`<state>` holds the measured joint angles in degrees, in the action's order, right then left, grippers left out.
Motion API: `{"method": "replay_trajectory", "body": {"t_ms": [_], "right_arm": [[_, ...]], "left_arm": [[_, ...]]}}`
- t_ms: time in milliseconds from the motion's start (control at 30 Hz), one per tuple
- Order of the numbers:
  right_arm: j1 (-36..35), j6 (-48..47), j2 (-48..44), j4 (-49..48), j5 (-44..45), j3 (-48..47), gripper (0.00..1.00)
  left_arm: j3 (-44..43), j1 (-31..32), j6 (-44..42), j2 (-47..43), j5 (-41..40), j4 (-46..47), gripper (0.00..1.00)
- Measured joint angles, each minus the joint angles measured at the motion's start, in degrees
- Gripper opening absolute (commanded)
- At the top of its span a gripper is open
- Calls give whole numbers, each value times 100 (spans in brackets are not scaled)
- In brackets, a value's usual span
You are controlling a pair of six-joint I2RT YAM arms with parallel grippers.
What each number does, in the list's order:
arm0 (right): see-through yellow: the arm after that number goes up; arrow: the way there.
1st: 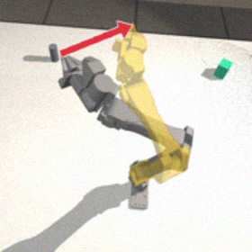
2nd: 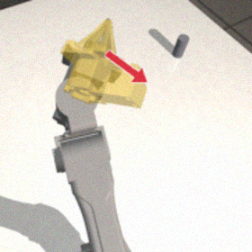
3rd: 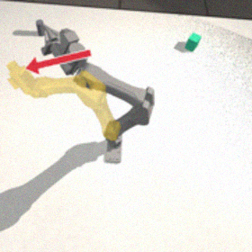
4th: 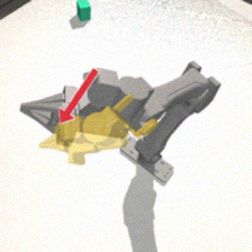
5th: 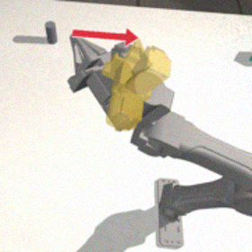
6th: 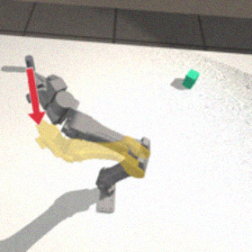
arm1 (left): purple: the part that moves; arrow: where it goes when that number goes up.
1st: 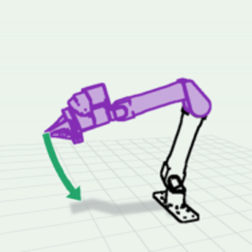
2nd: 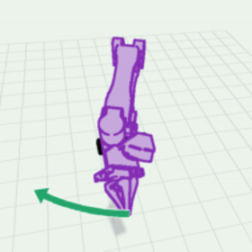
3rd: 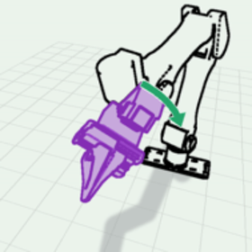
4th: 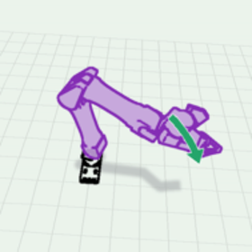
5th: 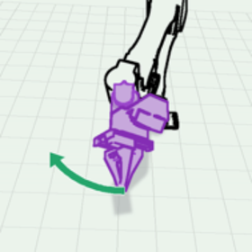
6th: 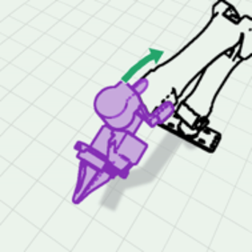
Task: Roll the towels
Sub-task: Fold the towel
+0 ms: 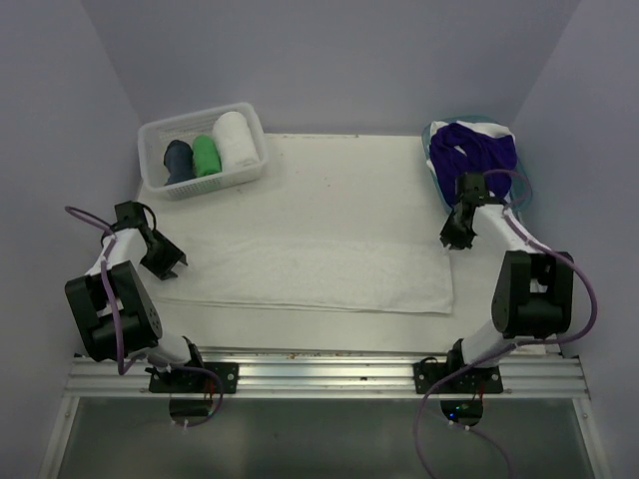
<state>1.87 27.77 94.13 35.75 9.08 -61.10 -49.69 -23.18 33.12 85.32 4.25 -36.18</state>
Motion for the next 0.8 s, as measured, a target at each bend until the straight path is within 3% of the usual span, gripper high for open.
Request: {"method": "replay_trajectory", "body": {"t_ms": [233, 433, 567, 800], "right_arm": [[-450, 31, -852, -55, 192, 46, 19], [-726, 142, -295, -179, 55, 319, 18], [-627, 234, 256, -227, 87, 334, 18], [-275, 291, 354, -345, 179, 299, 18]], "left_arm": [[-2, 0, 0, -7, -4, -20, 44], [-4, 0, -33, -15, -4, -46, 46], [-15, 0, -151, -92, 2, -90, 50], [-42, 11, -409, -450, 157, -79, 51]]}}
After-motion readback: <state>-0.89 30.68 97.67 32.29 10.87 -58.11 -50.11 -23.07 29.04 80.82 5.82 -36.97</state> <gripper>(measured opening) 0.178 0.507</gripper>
